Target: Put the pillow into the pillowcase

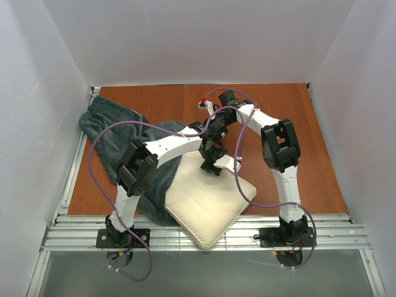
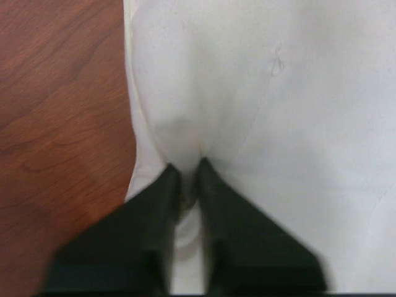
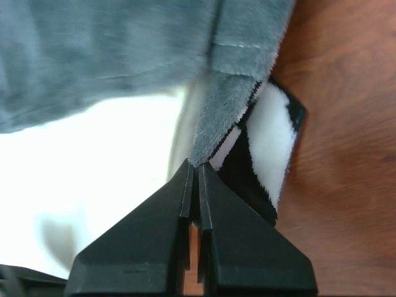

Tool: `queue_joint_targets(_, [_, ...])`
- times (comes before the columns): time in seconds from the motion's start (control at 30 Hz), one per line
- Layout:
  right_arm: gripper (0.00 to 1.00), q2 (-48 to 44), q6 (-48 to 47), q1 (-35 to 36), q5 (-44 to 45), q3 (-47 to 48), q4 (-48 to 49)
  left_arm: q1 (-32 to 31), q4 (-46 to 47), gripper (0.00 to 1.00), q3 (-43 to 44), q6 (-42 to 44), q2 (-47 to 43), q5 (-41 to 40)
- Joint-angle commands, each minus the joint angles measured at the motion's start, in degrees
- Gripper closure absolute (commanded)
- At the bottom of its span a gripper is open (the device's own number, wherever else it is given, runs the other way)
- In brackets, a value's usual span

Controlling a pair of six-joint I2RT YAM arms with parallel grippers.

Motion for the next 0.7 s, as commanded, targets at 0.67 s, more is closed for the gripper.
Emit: queue_joint_targets(0.67, [0.99,-35.0,-17.8,-7.4,-2.6,-25.0,-17.9,14.4,22.1,1.0,-20.8,1.4,-30.2,-12.1])
